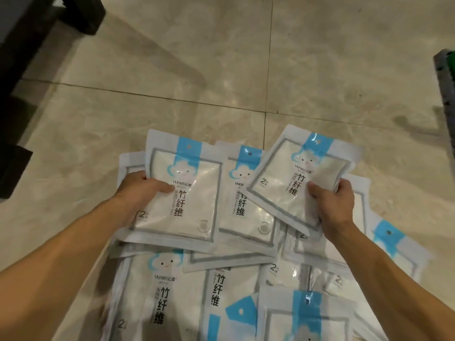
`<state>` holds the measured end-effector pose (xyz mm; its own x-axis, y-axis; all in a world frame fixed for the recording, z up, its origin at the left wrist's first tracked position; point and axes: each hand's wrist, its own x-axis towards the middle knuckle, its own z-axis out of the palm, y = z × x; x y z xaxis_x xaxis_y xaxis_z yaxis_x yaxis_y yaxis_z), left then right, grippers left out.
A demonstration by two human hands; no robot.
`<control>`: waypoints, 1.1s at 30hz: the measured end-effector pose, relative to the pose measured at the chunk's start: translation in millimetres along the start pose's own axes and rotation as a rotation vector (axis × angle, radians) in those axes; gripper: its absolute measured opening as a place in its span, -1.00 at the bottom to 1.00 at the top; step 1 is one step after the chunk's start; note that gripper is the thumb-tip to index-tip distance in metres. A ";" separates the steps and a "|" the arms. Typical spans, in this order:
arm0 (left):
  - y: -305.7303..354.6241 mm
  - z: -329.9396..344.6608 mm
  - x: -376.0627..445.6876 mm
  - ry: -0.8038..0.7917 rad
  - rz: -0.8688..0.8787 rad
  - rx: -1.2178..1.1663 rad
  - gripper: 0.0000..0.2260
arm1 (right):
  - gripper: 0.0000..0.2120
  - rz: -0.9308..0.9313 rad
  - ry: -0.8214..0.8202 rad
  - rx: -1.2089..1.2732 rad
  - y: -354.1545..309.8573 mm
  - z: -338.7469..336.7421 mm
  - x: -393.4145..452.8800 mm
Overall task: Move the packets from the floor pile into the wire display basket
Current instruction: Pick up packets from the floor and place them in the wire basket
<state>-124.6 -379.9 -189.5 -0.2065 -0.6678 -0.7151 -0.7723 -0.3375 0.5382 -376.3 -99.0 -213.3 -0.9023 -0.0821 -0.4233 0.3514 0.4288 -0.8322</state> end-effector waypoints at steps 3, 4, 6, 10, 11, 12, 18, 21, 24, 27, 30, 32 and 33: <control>-0.7 -8.2 -20.2 -0.137 0.032 -0.171 -0.70 | -0.67 0.042 -0.092 0.152 -13.2 -9.4 -7.9; -0.6 -10.1 -27.1 -0.155 0.046 -0.220 -0.68 | -0.67 0.061 -0.122 0.181 -18.1 -13.2 -11.6; 1.3 -14.5 -44.2 -0.180 0.068 -0.315 -0.67 | -0.67 0.112 -0.176 0.228 -29.8 -23.0 -20.8; 14.4 -25.0 -84.4 -0.199 0.082 -0.438 -0.70 | -0.65 0.170 -0.356 0.247 -68.0 -48.7 -42.5; 19.9 -29.1 -96.3 -0.189 0.086 -0.453 -0.69 | -0.66 0.171 -0.411 0.231 -81.5 -55.6 -49.0; 25.6 -33.4 -108.5 -0.178 0.090 -0.462 -0.69 | -0.67 0.166 -0.461 0.206 -96.1 -62.8 -56.0; 66.8 -86.7 -198.8 -0.125 0.086 -0.528 -0.52 | -0.67 0.156 -0.637 0.156 -201.0 -102.2 -103.1; 91.3 -125.5 -256.0 -0.102 0.075 -0.571 -0.57 | -0.61 0.143 -0.707 0.147 -268.9 -121.3 -136.7; 115.5 -169.5 -317.6 -0.094 0.064 -0.620 -0.65 | -0.61 0.121 -0.793 0.113 -334.1 -138.8 -176.2; 141.2 -223.1 -385.1 -0.078 0.055 -0.671 -0.60 | -0.64 0.113 -0.848 0.114 -400.0 -154.6 -224.3; 166.5 -278.2 -458.3 -0.056 0.073 -0.729 -0.60 | -0.65 0.085 -0.904 0.093 -464.6 -167.1 -278.8; 177.1 -316.2 -507.2 -0.023 0.089 -0.752 -0.58 | -0.64 0.054 -0.941 0.081 -507.5 -173.9 -318.3; 179.9 -334.4 -530.7 -0.013 0.097 -0.764 -0.59 | -0.62 0.047 -0.955 0.085 -527.2 -177.9 -339.0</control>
<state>46.9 -308.1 436.0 -0.2624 -0.7115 -0.6519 -0.1221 -0.6456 0.7538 -300.2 -137.2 432.6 -0.3158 -0.7811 -0.5387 0.4325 0.3869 -0.8144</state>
